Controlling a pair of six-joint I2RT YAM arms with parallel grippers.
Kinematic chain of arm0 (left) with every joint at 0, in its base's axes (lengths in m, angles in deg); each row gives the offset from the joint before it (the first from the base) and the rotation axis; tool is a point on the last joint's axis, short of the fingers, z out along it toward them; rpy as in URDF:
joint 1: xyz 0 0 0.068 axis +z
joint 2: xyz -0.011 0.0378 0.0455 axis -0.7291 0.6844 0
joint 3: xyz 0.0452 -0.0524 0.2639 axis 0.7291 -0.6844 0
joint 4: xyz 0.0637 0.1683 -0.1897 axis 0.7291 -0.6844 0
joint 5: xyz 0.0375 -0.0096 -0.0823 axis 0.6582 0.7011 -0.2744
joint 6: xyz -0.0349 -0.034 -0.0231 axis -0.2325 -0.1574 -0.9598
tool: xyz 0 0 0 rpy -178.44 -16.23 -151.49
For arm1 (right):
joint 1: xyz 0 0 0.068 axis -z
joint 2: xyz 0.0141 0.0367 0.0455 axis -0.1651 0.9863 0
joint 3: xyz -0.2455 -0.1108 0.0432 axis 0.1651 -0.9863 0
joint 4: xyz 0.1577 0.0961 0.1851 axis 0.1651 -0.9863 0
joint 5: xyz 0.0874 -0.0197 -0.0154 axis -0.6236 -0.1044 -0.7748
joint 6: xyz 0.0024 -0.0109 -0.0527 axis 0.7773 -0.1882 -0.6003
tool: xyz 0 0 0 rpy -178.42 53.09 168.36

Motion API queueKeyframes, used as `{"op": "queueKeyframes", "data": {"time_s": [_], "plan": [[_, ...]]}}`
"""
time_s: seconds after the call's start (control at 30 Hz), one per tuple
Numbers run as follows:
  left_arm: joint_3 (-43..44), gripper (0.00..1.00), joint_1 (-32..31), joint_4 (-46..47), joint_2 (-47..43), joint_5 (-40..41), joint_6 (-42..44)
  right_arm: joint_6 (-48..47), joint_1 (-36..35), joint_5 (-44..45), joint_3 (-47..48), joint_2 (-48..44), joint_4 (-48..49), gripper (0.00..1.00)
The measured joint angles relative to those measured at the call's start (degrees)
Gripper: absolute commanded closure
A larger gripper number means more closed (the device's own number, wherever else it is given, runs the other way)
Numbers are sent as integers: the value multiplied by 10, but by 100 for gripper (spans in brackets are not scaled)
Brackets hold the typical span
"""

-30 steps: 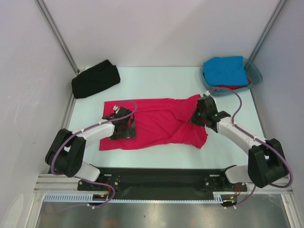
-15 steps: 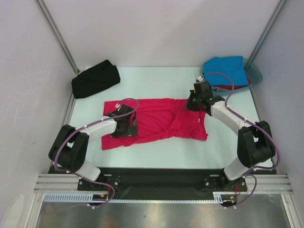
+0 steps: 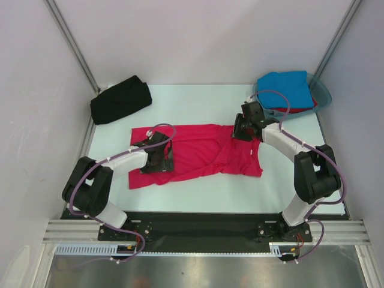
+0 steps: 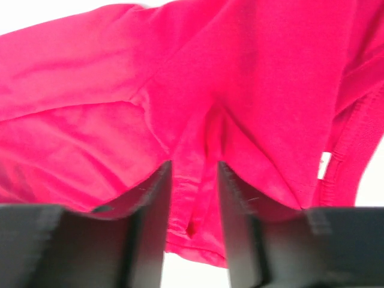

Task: Fold and stack the t-shirts
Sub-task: Fold the tshirt

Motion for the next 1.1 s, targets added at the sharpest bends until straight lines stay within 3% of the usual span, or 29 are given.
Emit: {"op": "queueKeyframes", "data": {"time_s": [0.07,0.17,0.53,0.77,1.1], "plan": [[0,0,0,0,0,0,0,-3,0,15,-1,-2,0,46],[0,0,0,0,-1,1,0,-5,-1,31,-15,-18,0,41],[0,0,0,0,-3,1,0,95,-12,-39,-139,-123,23,43],[-3,0,0,2,-5,2,0,162,-30,-76,-200,-123,67,44],[-7,0,0,6,-9,3,0,198,-42,-112,-205,-76,140,45]]}}
